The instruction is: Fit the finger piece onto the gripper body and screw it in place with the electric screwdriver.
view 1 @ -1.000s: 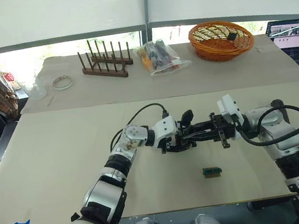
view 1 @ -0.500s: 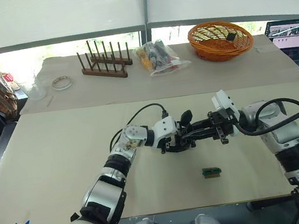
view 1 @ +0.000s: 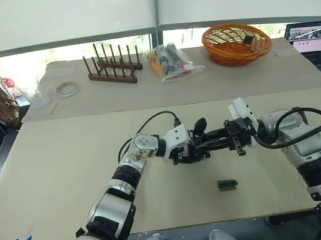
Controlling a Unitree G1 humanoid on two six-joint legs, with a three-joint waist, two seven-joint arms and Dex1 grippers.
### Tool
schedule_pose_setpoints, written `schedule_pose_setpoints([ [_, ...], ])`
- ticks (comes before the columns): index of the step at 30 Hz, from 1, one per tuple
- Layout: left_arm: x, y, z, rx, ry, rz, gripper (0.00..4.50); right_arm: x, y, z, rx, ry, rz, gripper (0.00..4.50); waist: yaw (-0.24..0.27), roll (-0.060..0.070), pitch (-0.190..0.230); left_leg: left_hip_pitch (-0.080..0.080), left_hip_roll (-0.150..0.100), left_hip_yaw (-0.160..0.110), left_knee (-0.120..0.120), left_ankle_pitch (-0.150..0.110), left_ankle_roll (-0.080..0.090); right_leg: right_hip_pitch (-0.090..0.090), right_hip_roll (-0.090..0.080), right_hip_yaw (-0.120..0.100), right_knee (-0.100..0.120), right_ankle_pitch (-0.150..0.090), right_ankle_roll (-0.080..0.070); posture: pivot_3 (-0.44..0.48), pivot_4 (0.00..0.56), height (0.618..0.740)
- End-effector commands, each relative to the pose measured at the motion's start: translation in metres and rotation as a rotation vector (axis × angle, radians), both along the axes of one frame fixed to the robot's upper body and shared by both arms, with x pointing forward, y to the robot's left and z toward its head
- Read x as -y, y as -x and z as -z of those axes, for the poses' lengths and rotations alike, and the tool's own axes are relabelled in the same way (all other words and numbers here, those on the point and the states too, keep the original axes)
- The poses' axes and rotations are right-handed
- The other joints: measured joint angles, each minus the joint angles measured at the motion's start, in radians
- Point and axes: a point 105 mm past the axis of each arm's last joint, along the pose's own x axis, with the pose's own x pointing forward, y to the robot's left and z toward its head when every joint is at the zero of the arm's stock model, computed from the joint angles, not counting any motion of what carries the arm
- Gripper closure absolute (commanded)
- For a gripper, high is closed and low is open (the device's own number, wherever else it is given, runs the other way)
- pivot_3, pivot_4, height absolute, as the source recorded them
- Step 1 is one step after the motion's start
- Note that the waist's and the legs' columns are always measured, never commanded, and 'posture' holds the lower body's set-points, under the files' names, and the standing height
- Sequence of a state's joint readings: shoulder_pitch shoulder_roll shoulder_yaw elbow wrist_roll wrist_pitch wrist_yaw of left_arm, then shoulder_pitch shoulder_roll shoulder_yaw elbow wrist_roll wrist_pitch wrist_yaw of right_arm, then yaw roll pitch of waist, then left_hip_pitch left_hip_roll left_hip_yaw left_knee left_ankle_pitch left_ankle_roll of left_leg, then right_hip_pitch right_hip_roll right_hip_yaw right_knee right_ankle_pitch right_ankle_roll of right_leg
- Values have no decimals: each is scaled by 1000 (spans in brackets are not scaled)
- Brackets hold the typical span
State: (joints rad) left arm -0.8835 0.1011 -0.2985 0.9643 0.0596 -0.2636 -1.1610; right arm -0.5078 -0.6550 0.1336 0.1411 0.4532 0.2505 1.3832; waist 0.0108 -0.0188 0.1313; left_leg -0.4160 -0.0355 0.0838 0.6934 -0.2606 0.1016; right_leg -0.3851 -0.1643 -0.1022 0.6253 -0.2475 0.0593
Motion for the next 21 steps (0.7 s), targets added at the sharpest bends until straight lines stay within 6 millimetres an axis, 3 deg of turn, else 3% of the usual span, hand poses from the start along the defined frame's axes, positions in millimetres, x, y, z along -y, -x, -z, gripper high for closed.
schedule_pose_setpoints([
  [1, -1, -1, -9, 22, 16, 16, 2170, 14, 11, 62, -182, 151, 60, 4165, 0, 0, 0, 0, 0, 0, 0, 0, 0, 0, 0, 0, 0, 0, 0, 0, 150, 740],
  [8, -1, -1, -9, 16, 15, 21, 2170, 6, 7, 49, -103, 101, 54, 4165, -2, 0, 0, 0, 0, 0, 0, 0, 0, 0, 0, 0, 0, 0, 0, 0, 150, 740],
  [10, -1, 0, -9, 15, 15, 21, 2170, 1, 4, 33, -70, 32, 56, 4165, -2, 0, 0, 0, 0, 0, 0, 0, 0, 0, 0, 0, 0, 0, 0, 0, 150, 740],
  [12, -1, 0, -8, 13, 16, 21, 2170, -6, 1, 11, -35, -48, 56, 3085, -2, 0, 0, 0, 0, 0, 0, 0, 0, -1, 0, 0, 0, 0, 0, 0, 150, 740],
  [13, -1, 0, -7, 12, 16, 21, 2170, -7, 2, 4, -19, -65, 47, 2796, -1, 0, 2, 0, 0, 0, 0, 0, 0, -1, 0, -1, 0, 0, 0, 0, 150, 740],
  [16, -2, 1, -6, 9, 18, 21, 2170, -8, 3, -13, 34, -80, 42, 2759, -1, 4, 4, -10, -2, 2, 1, 0, 1, -6, -1, -1, 1, 0, 0, 0, 150, 740],
  [21, 0, 4, -5, 0, 27, 28, 2170, -1, 0, -38, 110, -107, 103, 2759, 0, 4, 5, -10, -1, 2, 1, 2, 3, -4, 0, -7, 0, 0, 0, 0, 150, 740],
])
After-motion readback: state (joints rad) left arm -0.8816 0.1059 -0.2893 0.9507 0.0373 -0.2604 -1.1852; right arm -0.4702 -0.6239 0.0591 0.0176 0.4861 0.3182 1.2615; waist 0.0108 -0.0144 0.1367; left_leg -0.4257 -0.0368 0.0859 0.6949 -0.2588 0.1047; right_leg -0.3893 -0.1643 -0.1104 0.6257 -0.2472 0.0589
